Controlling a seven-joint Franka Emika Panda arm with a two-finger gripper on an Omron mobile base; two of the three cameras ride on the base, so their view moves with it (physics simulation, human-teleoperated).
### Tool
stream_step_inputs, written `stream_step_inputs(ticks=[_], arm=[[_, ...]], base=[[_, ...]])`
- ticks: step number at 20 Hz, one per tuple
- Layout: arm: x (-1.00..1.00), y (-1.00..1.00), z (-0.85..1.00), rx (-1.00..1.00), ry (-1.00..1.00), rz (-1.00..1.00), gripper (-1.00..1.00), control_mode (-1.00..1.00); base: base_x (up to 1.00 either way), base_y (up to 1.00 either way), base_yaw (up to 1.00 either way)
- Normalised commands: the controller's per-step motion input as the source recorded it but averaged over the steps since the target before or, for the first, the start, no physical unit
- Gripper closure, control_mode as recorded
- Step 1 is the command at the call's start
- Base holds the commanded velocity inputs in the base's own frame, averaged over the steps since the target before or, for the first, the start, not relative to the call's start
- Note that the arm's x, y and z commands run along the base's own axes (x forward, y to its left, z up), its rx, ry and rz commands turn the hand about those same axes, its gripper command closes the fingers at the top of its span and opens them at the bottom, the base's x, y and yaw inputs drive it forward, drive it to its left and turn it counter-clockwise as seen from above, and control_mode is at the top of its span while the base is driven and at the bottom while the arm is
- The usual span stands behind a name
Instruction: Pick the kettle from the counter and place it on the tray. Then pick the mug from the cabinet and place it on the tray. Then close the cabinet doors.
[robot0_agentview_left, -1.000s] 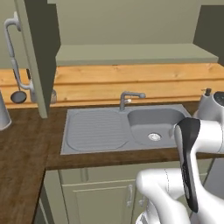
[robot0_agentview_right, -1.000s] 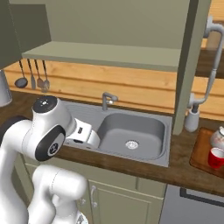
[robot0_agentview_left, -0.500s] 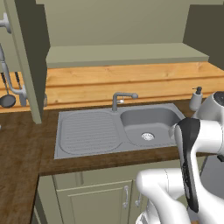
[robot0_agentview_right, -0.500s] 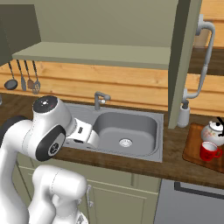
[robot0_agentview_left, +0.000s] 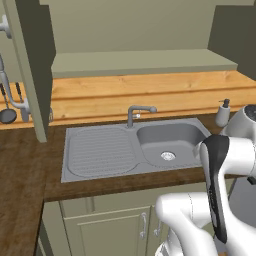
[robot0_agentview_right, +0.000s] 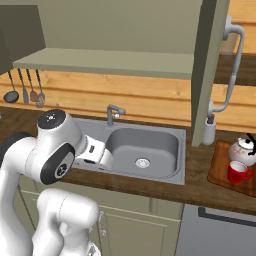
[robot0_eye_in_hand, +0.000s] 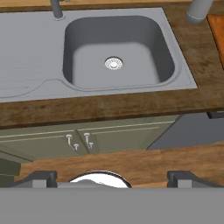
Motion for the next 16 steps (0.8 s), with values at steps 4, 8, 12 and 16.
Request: stream_step_inputs(ticks=[4, 8, 12, 16], arm=[[0.00, 0.00, 0.00, 0.00, 0.00, 0.00, -1.00, 1.00], [-0.18, -0.14, -0.03, 0.04, -0.08, 0.00, -1.00, -1.00], [-0.86, -0.68, 0.00, 0.24, -0.33, -0.04, -1.00, -1.00], [-0.70, -0.53, 0.08, 0.19, -0.41, -0.08, -1.00, -1.00]], base=[[0.00, 0.00, 0.00], [0.00, -0.01, 0.00], [0.00, 0.00, 0.00], [0.00, 0.00, 0.00]])
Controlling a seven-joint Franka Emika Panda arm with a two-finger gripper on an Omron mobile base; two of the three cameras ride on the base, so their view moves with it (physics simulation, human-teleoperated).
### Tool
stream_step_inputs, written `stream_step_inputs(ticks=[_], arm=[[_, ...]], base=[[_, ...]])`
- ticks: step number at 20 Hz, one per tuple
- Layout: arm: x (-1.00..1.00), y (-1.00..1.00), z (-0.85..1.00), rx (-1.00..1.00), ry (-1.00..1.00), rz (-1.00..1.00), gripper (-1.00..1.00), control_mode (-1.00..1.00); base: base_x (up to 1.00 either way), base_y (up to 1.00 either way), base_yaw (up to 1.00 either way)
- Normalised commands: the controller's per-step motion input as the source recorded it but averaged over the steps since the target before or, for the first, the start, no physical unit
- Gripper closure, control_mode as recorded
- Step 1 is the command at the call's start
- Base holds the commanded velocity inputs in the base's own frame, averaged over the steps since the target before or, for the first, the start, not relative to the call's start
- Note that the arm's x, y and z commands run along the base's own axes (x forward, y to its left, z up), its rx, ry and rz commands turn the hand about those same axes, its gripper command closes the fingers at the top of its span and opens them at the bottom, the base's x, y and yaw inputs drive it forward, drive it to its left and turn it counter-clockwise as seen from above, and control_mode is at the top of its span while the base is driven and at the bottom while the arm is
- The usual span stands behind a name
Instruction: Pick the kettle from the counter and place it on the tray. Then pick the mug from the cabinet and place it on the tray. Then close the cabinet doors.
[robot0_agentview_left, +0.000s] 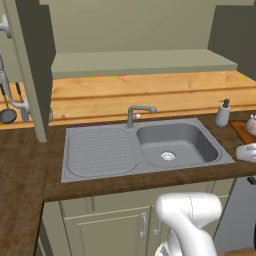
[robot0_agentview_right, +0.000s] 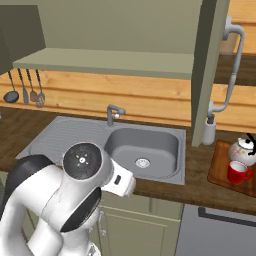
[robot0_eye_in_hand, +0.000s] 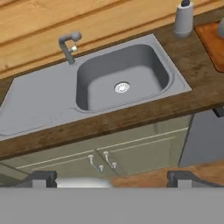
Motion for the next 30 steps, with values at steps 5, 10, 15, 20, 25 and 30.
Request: stream_step_inputs(ticks=[5, 10, 15, 20, 25, 30], arm=[[-0.59, -0.64, 0.16, 0.12, -0.48, -0.04, -1.00, -1.00], [-0.21, -0.76, 0.15, 0.08, -0.46, 0.00, -1.00, -1.00], [-0.01, -0.62, 0.12, 0.08, -0.29, 0.00, -1.00, -1.00], [0.02, -0.59, 0.11, 0.18, -0.17, 0.01, -1.00, -1.00], [0.00, -0.69, 0.10, 0.22, -0.07, 0.06, -1.00, -1.00], [0.00, -0.59, 0.20, 0.20, -0.03, 0.06, -1.00, -1.00]], base=[[0.00, 0.00, 0.00], [0.00, 0.00, 0.00], [0.00, 0.00, 0.00], [0.00, 0.00, 0.00], [0.00, 0.00, 0.00], [0.00, 0.00, 0.00]])
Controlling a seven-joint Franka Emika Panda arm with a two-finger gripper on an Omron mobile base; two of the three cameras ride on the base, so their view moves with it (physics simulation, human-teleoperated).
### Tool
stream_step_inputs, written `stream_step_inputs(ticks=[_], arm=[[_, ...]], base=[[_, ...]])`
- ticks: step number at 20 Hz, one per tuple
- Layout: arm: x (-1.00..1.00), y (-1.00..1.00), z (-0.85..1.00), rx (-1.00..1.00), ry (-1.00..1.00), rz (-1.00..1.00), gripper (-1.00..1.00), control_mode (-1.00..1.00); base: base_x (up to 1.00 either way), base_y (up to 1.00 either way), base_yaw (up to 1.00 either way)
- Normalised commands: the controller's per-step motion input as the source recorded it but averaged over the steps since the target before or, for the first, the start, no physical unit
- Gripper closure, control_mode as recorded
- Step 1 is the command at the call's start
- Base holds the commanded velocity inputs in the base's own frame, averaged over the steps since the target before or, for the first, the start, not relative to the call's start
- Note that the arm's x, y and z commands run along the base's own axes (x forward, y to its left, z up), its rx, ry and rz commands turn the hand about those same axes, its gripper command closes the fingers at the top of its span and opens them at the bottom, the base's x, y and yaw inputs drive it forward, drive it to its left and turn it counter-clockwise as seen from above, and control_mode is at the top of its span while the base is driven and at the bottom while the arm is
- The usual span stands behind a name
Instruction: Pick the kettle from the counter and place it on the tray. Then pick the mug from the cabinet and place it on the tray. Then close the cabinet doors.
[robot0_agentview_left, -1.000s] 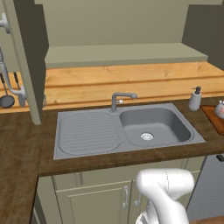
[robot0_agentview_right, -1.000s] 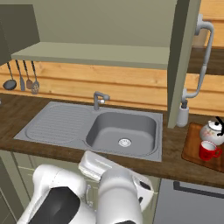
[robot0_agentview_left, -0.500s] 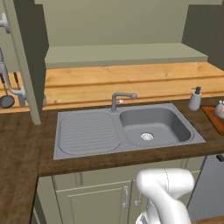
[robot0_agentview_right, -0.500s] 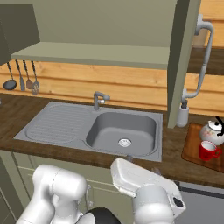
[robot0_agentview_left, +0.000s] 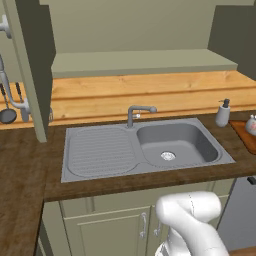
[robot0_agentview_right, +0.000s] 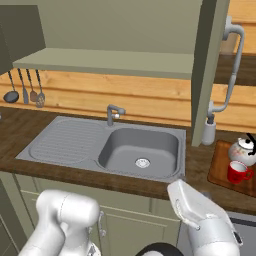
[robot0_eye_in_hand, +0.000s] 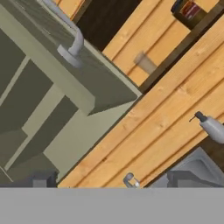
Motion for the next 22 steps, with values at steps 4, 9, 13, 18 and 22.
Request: stream_step_inputs(ticks=[4, 9, 13, 18, 22], arm=[[0.03, -0.43, 0.17, 0.18, 0.00, 0.04, -1.00, -1.00], [0.11, -0.21, 0.20, 0.17, 0.00, 0.04, -1.00, -1.00], [0.25, -0.05, 0.18, 0.10, 0.01, 0.00, -1.00, -1.00], [0.45, 0.00, 0.02, 0.07, 0.05, 0.01, -1.00, -1.00], [0.52, 0.17, 0.05, 0.01, 0.05, 0.04, -1.00, -1.00]], base=[[0.00, 0.00, 0.00], [0.00, 0.00, 0.00], [0.00, 0.00, 0.00], [0.00, 0.00, 0.00], [0.00, 0.00, 0.00]])
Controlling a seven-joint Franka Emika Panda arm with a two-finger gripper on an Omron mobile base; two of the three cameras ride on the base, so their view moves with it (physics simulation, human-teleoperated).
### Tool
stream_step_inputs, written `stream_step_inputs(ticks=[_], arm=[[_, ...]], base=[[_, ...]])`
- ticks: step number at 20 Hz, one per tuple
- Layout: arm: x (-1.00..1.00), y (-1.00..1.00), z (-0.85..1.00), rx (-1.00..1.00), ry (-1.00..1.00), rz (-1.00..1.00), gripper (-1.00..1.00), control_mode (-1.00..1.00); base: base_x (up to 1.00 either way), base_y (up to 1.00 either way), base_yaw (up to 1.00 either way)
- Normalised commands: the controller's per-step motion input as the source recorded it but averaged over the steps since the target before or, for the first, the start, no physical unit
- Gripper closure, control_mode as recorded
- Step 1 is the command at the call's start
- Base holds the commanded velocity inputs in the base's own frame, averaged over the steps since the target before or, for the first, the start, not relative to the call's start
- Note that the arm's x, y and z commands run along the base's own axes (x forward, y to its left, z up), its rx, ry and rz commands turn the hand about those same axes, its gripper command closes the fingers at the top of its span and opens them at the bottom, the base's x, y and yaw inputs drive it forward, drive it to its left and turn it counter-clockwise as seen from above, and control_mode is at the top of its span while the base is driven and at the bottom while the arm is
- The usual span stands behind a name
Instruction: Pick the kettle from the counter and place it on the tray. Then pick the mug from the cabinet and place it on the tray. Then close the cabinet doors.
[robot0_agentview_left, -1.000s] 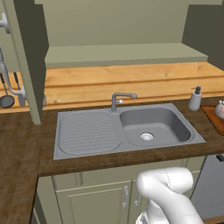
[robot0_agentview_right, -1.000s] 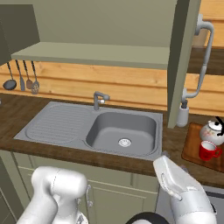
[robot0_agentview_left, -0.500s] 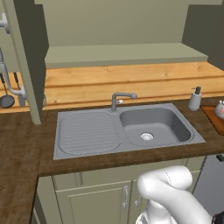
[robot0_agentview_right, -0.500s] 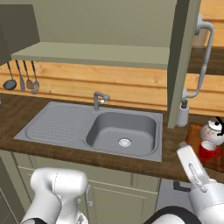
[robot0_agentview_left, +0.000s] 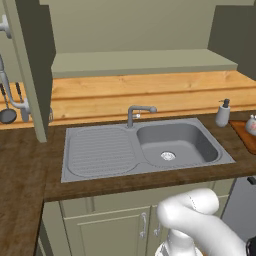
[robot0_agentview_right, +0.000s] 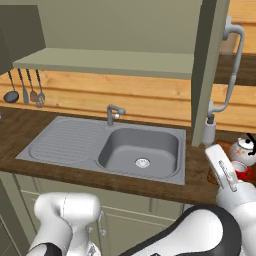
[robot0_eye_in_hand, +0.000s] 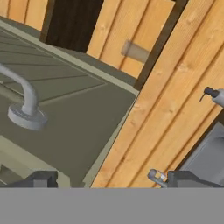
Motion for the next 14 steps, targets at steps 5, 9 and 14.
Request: stream_step_inputs(ticks=[5, 9, 14], arm=[[0.37, 0.00, 0.16, 0.02, 0.03, 0.08, -1.00, -1.00], [0.24, -0.06, 0.11, 0.07, 0.00, 0.14, -1.00, -1.00], [0.25, -0.01, 0.14, 0.08, 0.02, 0.16, -1.00, -1.00]], base=[[0.00, 0.00, 0.00], [0.00, 0.00, 0.00], [0.00, 0.00, 0.00]])
